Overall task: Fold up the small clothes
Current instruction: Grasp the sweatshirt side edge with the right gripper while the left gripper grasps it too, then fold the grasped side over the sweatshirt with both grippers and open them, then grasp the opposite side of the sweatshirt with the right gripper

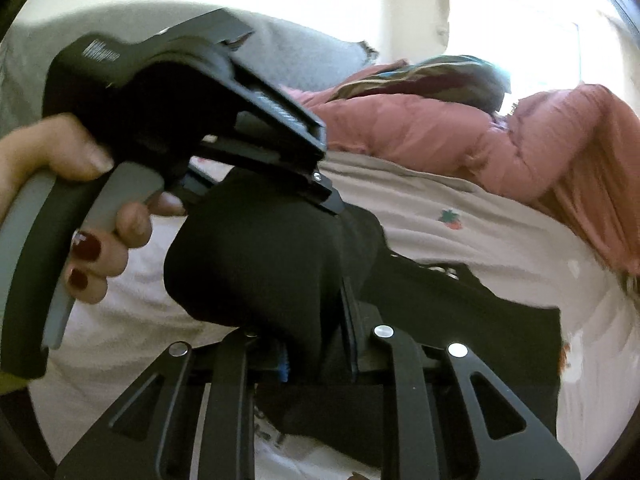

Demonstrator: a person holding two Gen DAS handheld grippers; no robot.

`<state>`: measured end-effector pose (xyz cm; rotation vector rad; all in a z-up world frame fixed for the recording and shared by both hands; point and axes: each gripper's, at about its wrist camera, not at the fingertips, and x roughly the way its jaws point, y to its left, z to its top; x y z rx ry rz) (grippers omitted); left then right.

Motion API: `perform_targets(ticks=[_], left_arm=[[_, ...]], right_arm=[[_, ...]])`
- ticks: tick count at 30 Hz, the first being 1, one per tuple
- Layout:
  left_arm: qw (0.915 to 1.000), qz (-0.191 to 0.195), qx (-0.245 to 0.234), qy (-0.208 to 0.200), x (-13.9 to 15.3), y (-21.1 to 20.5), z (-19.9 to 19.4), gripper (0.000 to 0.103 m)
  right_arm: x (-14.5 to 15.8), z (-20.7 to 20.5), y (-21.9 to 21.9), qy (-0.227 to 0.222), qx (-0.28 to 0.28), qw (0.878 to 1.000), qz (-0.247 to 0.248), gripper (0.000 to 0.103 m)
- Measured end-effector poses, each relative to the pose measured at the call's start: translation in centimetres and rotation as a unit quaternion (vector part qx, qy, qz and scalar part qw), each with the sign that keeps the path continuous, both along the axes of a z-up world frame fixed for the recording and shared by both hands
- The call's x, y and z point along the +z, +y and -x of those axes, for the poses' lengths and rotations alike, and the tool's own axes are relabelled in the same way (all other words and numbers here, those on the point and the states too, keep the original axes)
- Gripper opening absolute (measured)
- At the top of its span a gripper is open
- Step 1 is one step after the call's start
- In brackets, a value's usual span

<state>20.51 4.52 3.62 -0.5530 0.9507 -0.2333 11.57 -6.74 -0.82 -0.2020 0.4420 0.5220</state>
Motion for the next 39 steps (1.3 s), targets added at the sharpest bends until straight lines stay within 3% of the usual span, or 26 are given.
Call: perform_targets(ticks=[7, 13, 18, 19, 20, 21, 25, 27, 29, 30, 34, 36, 39], left_arm=[[0.9988, -0.017, -0.045, -0.014, 1.3, -7.0, 0.3, 0.031], [0.9962, -0.045, -0.074, -0.003, 0.2, -12.4, -0.3, 0.031], [0.9921, -0.079, -0.097, 0.0, -1.3, -14.6, -0.4, 0.038], [0.9917, -0.077, -0.103, -0.001, -1.4, -14.9, -0.4, 0.049], [0.9915, -0.069, -0.111, -0.002, -1.5, -15.0, -0.3, 0.071], [0.9917, -0.063, -0.112, -0.005, -1.3, -14.8, -0.1, 0.076], [0.9913, -0.056, -0.113, -0.039, 0.0, -14.0, 1.1, 0.076], [0.9908, -0.079, -0.099, -0.047, 0.3, -13.4, 1.7, 0.076], [0.9902, -0.095, -0.09, -0.049, 0.2, -12.6, 2.2, 0.076], [0.9901, -0.1, -0.086, -0.047, -0.1, -12.1, 2.6, 0.076], [0.9893, -0.121, -0.073, -0.037, -1.2, -11.0, 3.4, 0.076], [0.9885, -0.13, -0.069, -0.031, -2.0, -10.5, 3.7, 0.076], [0.9878, -0.138, -0.067, -0.026, -2.9, -10.0, 4.1, 0.076]], right_arm=[[0.6, 1.4, -6.1, 0.014, -0.047, 0.997, -0.052, 0.017], [-0.7, 1.6, -10.6, 0.04, -0.083, 0.993, -0.075, 0.017], [-2.4, 1.5, -12.6, 0.07, -0.099, 0.989, -0.09, 0.017], [-2.7, 1.4, -12.8, 0.076, -0.099, 0.988, -0.093, 0.017], [-3.0, 1.3, -12.9, 0.082, -0.101, 0.987, -0.095, 0.017], [-3.4, 1.0, -13.2, 0.092, -0.107, 0.985, -0.099, 0.017], [-4.8, -0.1, -15.7, 0.155, -0.12, 0.968, -0.157, 0.018], [-5.6, -0.3, -17.1, 0.187, -0.128, 0.956, -0.187, 0.021], [-6.4, -0.3, -18.2, 0.213, -0.133, 0.945, -0.21, 0.034], [-6.6, 0.0, -18.9, 0.216, -0.14, 0.942, -0.215, 0.034], [-5.9, 1.0, -19.8, 0.213, -0.134, 0.944, -0.214, 0.042], [-5.3, 1.9, -20.2, 0.208, -0.135, 0.945, -0.213, 0.054], [-4.3, 2.8, -21.9, 0.194, -0.147, 0.943, -0.226, 0.06]])
